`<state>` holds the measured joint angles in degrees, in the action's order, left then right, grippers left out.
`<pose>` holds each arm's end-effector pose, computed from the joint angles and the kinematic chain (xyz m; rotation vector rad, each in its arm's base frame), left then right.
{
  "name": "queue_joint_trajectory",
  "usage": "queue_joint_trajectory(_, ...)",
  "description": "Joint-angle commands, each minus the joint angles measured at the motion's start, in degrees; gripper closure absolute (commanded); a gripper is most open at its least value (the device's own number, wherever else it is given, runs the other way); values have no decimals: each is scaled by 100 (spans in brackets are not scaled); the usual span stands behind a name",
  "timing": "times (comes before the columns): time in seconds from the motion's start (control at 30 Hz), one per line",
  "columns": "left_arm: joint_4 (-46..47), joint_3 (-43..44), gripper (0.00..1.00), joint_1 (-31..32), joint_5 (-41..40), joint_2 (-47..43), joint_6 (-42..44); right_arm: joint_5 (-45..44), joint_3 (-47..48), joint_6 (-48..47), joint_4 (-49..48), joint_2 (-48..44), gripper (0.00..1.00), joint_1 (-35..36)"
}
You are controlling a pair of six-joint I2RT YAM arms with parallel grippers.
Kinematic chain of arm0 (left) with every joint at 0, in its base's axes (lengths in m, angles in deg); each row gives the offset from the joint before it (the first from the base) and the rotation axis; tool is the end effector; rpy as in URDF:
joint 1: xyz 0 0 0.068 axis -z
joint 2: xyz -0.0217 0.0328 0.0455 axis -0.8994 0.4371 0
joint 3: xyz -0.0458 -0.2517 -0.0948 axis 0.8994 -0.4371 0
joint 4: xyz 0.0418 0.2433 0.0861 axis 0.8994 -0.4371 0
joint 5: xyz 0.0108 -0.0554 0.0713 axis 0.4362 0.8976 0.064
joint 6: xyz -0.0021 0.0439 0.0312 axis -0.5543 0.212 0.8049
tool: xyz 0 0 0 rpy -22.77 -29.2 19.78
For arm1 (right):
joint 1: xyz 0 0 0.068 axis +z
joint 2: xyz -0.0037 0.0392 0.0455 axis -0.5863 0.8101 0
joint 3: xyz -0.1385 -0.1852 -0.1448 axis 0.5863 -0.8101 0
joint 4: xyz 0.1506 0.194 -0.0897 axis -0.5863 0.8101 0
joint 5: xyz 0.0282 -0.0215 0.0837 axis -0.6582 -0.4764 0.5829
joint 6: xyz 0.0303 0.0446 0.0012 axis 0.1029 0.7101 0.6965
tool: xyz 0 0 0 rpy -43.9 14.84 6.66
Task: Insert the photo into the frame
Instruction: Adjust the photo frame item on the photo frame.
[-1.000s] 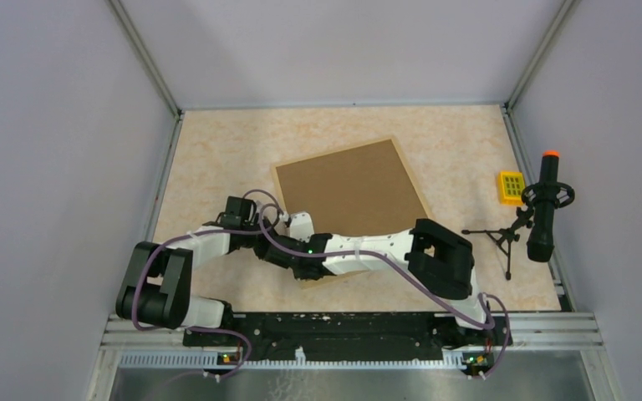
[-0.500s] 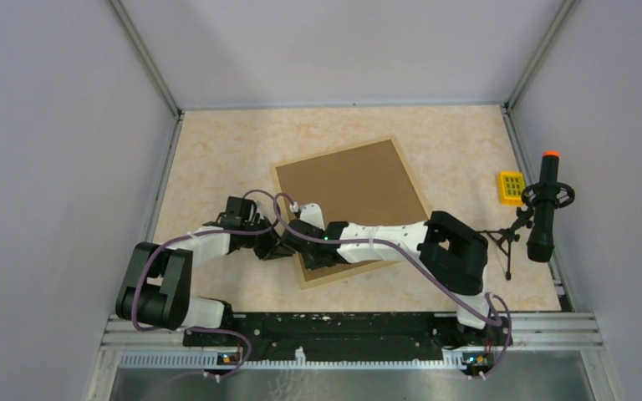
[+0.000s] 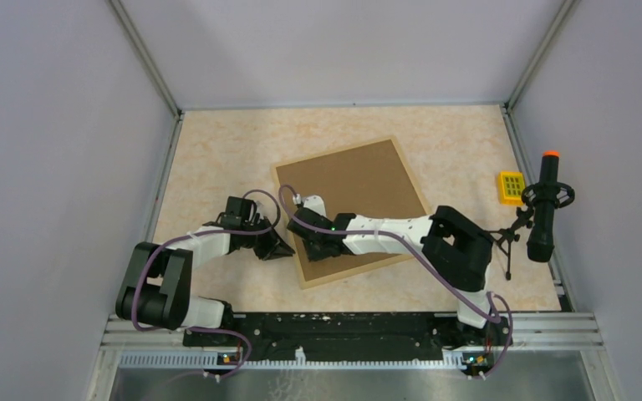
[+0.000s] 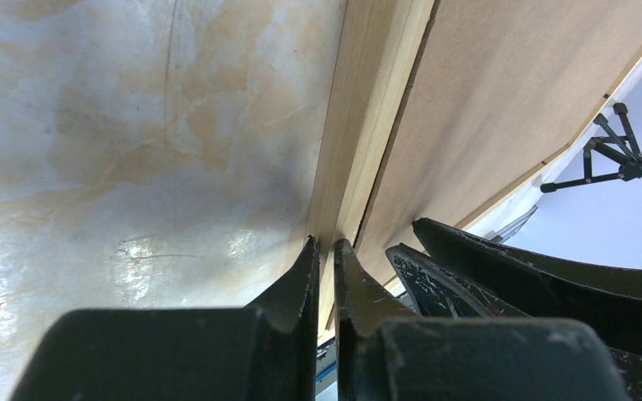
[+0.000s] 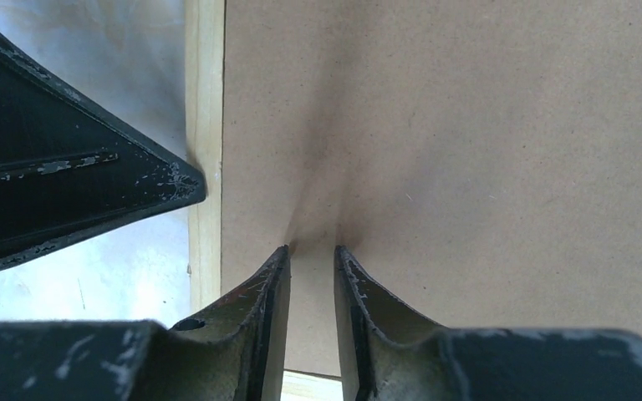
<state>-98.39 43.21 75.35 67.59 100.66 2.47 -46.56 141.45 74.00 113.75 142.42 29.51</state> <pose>0.2134 -0.0615 0.1273 -0.6656 2.7293 -1.0242 0.1728 0.3546 0.1751 -0.4667 2.5580 0.3349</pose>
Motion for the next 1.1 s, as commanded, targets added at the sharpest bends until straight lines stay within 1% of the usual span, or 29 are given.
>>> queue_joint_trajectory(0.0,-647,-313,89,-19,-1783,276,295,238,230,-151,-9,357,73,25)
queue_joint_trajectory(0.2,-648,-298,89,-19,-1783,292,297,211,254,-147,134,502,68,25)
queue_joint_trajectory(0.3,-655,-289,89,-19,-1775,306,318,230,319,-205,190,471,64,25)
queue_joint_trajectory(0.33,-650,-276,89,-19,-1750,320,351,244,362,-231,231,440,61,25)
queue_joint_trajectory(0.37,-650,-259,89,-19,-1714,361,413,279,409,-261,280,367,57,18)
queue_joint_trajectory(0.47,-611,-175,83,-28,-1423,416,727,468,482,-384,451,-20,47,-132)
queue_joint_trajectory(0.53,-561,-101,76,-26,-1134,297,881,675,347,-603,465,-464,40,-467)
queue_joint_trajectory(0.63,-770,90,62,-63,-1006,-140,1021,834,87,-1150,594,-1151,28,-1137)
queue_joint_trajectory(0.7,-1030,264,54,-120,-979,-517,1154,903,-193,-1534,582,-1612,21,-1757)
queue_joint_trajectory(0.73,-1149,350,51,-143,-963,-727,1249,1050,-395,-1716,521,-1798,19,-2114)
queue_joint_trajectory(0.8,-1258,504,39,-189,-749,-1146,1358,1360,-663,-1977,486,-1996,18,-2914)
queue_joint_trajectory(0.83,-1130,541,31,-195,-493,-1338,1388,1419,-786,-2082,498,-2036,18,-3268)
queue_joint_trajectory(0.87,-880,524,25,-195,-154,-1476,1389,1501,-842,-2168,499,-2036,18,-3594)
queue_joint_trajectory(0.93,-343,493,19,-191,643,-1552,1084,1641,-911,-2321,494,-1947,18,-4109)
queue_joint_trajectory(0.97,-251,534,17,-169,876,-1503,889,1708,-952,-2350,460,-1909,18,-4299)
queue_joint_trajectory(1.03,-208,564,13,-44,960,-1386,588,1908,-1036,-2377,313,-1824,18,-4630)
queue_joint_trajectory(1.07,-290,584,10,30,867,-1377,503,2037,-1069,-2391,273,-1755,18,-4753)
